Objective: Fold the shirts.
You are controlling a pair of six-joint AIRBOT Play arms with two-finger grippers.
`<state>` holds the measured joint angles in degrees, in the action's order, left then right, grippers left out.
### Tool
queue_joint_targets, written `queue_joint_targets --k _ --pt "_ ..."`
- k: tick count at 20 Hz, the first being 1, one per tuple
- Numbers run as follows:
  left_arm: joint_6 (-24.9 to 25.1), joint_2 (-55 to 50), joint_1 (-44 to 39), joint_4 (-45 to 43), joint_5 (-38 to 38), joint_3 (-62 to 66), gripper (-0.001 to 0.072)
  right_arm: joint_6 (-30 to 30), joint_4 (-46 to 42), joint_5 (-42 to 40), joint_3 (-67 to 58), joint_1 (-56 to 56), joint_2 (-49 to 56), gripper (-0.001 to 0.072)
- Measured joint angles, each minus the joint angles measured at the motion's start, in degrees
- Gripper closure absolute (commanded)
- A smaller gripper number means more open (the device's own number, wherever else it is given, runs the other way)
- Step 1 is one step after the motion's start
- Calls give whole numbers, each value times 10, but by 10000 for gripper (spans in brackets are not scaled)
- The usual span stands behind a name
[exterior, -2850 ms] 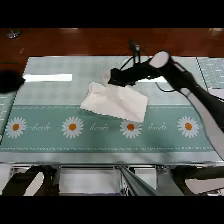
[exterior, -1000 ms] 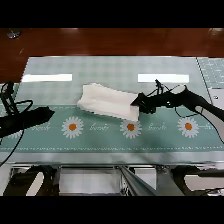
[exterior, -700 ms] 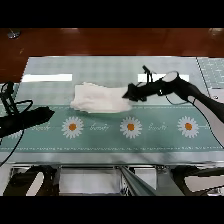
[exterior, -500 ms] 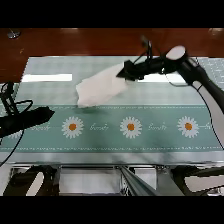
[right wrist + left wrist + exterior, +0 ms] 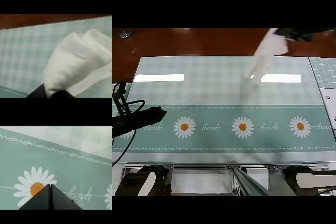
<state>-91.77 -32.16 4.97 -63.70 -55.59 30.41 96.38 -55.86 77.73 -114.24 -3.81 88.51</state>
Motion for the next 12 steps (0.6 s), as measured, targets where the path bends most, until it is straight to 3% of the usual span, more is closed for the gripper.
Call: queue_joint_targets --k 7,12 --pt "0 0 0 12 1 5 679 26 -149 175 18 -171 -76 683" --pt "0 0 0 23 1 5 679 23 -213 218 131 -279 -169 683"
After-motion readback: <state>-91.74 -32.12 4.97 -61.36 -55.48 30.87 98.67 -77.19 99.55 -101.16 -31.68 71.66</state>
